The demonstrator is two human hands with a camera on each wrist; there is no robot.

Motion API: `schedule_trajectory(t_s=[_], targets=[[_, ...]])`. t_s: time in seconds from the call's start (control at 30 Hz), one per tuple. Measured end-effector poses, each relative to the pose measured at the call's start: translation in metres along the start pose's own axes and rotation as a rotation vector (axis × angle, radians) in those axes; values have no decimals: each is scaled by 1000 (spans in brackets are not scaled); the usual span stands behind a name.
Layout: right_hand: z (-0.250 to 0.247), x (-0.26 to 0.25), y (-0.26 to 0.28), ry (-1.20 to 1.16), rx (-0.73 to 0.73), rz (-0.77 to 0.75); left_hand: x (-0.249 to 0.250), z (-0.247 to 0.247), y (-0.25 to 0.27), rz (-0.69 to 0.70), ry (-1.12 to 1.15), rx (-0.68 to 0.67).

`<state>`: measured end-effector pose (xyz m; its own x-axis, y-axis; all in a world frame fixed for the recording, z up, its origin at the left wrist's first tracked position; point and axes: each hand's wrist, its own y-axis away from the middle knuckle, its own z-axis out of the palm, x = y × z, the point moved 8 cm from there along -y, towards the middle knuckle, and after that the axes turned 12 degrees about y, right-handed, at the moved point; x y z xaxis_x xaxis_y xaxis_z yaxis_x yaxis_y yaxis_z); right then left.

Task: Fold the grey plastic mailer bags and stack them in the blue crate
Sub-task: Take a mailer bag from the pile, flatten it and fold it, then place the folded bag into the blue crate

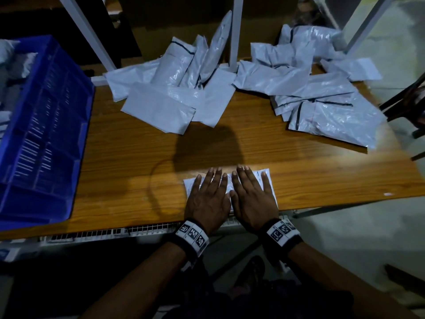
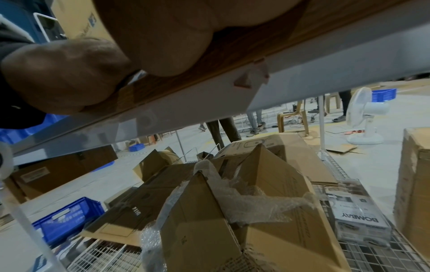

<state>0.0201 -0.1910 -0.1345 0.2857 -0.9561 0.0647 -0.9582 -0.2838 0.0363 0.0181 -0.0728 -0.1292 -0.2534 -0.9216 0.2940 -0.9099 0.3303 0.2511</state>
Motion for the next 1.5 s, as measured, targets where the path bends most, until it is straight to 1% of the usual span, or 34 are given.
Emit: schedule_trajectory(t_s=[0.17, 0.27, 0.33, 0.43, 0.5, 0.53, 0.6, 0.67, 0.7, 0.77, 0.8, 0.87, 0.9, 0.97, 1.03, 1.1, 1.2, 1.27, 1.37, 1.5], targets=[[-2, 0, 0, -13, 9, 1, -4, 4, -1, -17, -5, 50], [-4, 1, 3, -59, 33, -7, -1, -1, 2, -19, 8, 35], [-10, 6, 5, -158, 89, -3, 0, -10, 1, -24, 100, 47], [-26, 22, 8, -336, 208, 62, -8, -27, -3, -79, 269, 86], [-34, 37, 12, -379, 274, 128, -11, -42, -9, -126, 281, 108], [-36, 44, 15, -391, 289, 162, -11, -48, -13, -156, 268, 87], [-37, 57, 21, -420, 284, 218, -12, -55, -19, -223, 254, -3], [-38, 67, 31, -448, 264, 259, -13, -58, -20, -281, 314, -83], [-37, 70, 35, -465, 260, 279, -17, -57, -20, -310, 365, -104], [-37, 74, 43, -515, 276, 307, -24, -59, -16, -337, 456, -100], [-36, 74, 47, -541, 284, 308, -27, -60, -14, -325, 517, -75], [-38, 67, 52, -611, 308, 268, -33, -64, -6, -317, 741, 24], [-39, 63, 53, -679, 322, 242, -36, -68, 0, -337, 883, 100], [-42, 56, 54, -874, 309, 227, -44, -72, 18, -392, 1183, 298], [-41, 44, 51, -1057, 192, 240, -47, -72, 38, -424, 1432, 482], [-35, 28, 44, -1272, 38, 270, -43, -73, 57, -451, 1575, 602], [-33, 1, 31, -1606, -99, 314, -44, -71, 84, -500, 1732, 697], [-43, -16, 23, -1703, -146, 309, -53, -76, 104, -508, 1747, 764], [-70, -41, 12, -1685, -211, 271, -80, -101, 140, -477, 1818, 886], [-116, -89, -4, -1572, -228, 104, -147, -159, 199, -398, 1895, 1066]])
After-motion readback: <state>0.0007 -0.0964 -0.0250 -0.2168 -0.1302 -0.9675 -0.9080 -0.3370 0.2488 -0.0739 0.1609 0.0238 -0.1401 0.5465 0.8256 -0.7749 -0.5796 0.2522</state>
